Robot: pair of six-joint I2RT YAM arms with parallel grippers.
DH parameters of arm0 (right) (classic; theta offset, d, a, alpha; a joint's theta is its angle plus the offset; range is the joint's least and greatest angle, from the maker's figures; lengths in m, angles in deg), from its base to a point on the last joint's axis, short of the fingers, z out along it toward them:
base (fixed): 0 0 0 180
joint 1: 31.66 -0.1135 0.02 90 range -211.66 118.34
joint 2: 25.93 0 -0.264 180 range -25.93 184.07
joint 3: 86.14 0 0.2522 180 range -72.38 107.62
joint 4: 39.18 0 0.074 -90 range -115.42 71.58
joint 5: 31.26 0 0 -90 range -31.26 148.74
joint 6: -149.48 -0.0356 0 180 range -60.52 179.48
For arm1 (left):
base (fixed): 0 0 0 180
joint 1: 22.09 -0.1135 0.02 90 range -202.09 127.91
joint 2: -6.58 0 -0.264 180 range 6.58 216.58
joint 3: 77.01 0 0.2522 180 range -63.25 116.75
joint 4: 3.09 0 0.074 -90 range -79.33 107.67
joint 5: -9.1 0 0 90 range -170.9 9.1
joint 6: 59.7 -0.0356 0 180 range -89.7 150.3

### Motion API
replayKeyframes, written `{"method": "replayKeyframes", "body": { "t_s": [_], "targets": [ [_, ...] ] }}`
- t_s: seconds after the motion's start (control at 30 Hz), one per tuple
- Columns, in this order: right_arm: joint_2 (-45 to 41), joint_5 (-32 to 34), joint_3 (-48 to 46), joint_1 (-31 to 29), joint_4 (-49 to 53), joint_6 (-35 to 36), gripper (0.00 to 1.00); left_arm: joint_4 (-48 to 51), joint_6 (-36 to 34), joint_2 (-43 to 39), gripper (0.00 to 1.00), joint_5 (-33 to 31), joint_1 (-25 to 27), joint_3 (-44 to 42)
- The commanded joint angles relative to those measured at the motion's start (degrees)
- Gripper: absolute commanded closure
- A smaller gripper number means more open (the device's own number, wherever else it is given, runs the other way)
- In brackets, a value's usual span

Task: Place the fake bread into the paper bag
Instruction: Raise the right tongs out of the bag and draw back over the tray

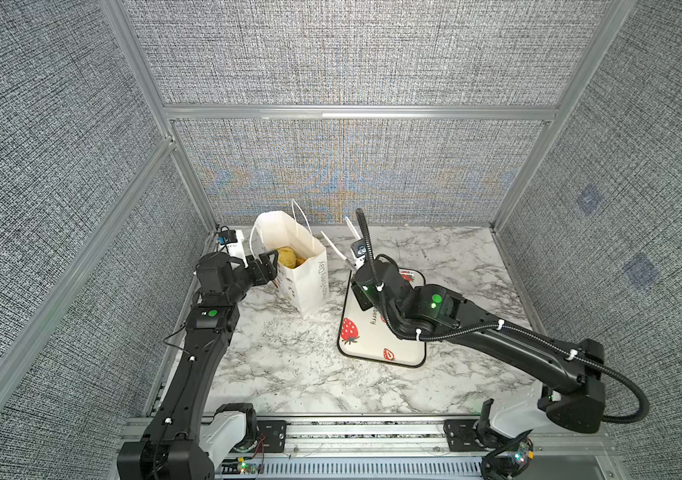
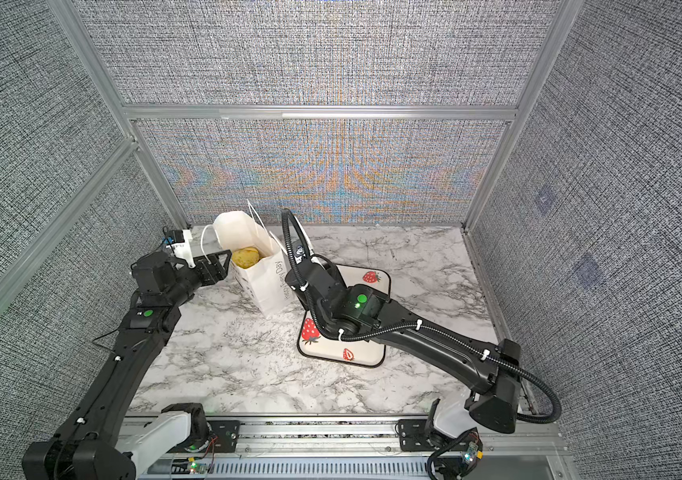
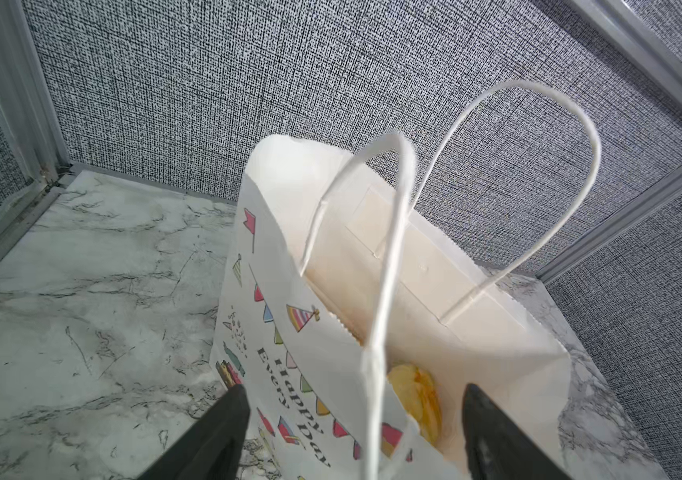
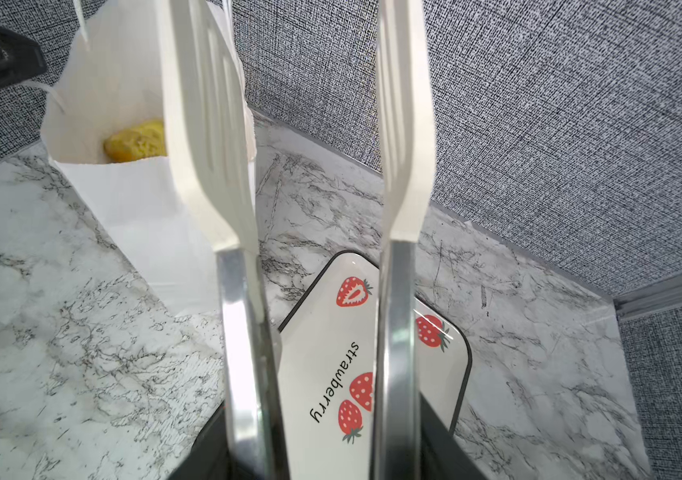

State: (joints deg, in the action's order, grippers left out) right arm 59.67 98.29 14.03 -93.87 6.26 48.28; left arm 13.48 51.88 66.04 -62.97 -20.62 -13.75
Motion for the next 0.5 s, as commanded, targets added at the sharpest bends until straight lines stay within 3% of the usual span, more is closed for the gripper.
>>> {"method": "replayKeyframes", "body": {
  "t_s": [0.0,0.47],
  "targets": [
    [0.0,1.3,-1.4,0.4,-5.6,-3.0,0.51,0.7,0.1,-1.3,0.01,-1.1,0.1,0.8],
    [-6.7,0.1,-9.0,6.7,-9.1,-4.3,0.51,5.2,-0.4,-8.5,0.01,-8.7,0.0,0.5]
  ]
}}
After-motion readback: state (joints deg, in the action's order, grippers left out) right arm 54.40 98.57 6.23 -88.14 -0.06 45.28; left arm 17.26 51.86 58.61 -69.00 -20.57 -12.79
